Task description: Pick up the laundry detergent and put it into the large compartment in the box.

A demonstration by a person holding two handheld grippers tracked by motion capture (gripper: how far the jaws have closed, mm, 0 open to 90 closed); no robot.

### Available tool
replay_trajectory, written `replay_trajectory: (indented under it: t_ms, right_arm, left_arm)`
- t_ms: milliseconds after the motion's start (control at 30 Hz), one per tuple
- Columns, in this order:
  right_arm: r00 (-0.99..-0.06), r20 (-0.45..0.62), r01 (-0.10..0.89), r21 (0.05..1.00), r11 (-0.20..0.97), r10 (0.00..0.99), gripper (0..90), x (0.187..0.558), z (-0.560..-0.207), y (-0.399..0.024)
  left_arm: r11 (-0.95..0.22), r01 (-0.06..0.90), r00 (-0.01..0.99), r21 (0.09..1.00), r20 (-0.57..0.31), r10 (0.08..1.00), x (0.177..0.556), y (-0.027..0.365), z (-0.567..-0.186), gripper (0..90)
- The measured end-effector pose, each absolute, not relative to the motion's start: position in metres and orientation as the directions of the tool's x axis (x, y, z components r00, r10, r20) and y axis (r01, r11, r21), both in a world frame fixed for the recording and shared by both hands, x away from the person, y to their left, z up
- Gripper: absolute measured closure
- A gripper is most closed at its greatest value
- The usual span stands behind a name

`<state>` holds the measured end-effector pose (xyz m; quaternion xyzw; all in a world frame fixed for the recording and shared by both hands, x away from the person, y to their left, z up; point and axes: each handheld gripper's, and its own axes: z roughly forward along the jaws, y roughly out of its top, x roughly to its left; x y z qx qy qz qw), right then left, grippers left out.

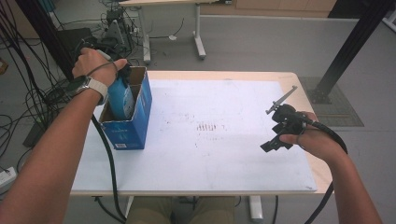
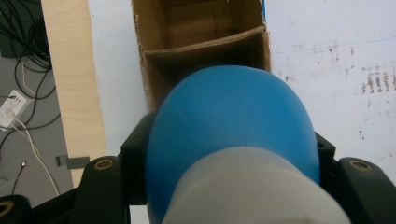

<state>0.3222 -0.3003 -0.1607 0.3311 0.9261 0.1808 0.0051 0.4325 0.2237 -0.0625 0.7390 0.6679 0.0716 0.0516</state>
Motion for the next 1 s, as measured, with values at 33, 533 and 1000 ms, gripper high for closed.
replay_trajectory:
  t_ms: [33, 533, 1000]
  right_arm:
    - [-0.781, 0.111, 0.611, 0.338, 0.715, 0.615, 11.3, 0.322, -0.161, -0.301]
    - [-0.777, 0.118, 0.618, 0.331, 0.713, 0.619, 11.3, 0.324, -0.164, -0.3]
    - [-0.774, 0.125, 0.623, 0.327, 0.711, 0.62, 11.3, 0.326, -0.167, -0.301]
  left_arm:
    - [-0.103, 0.98, 0.097, 0.171, 0.039, 0.994, 0.433, 0.224, -0.064, 38.9]
    - [-0.117, 0.976, 0.111, 0.182, 0.045, 0.993, 0.433, 0.225, -0.091, 38.8]
    - [-0.117, 0.976, 0.111, 0.185, 0.044, 0.993, 0.434, 0.226, -0.109, 38.7]
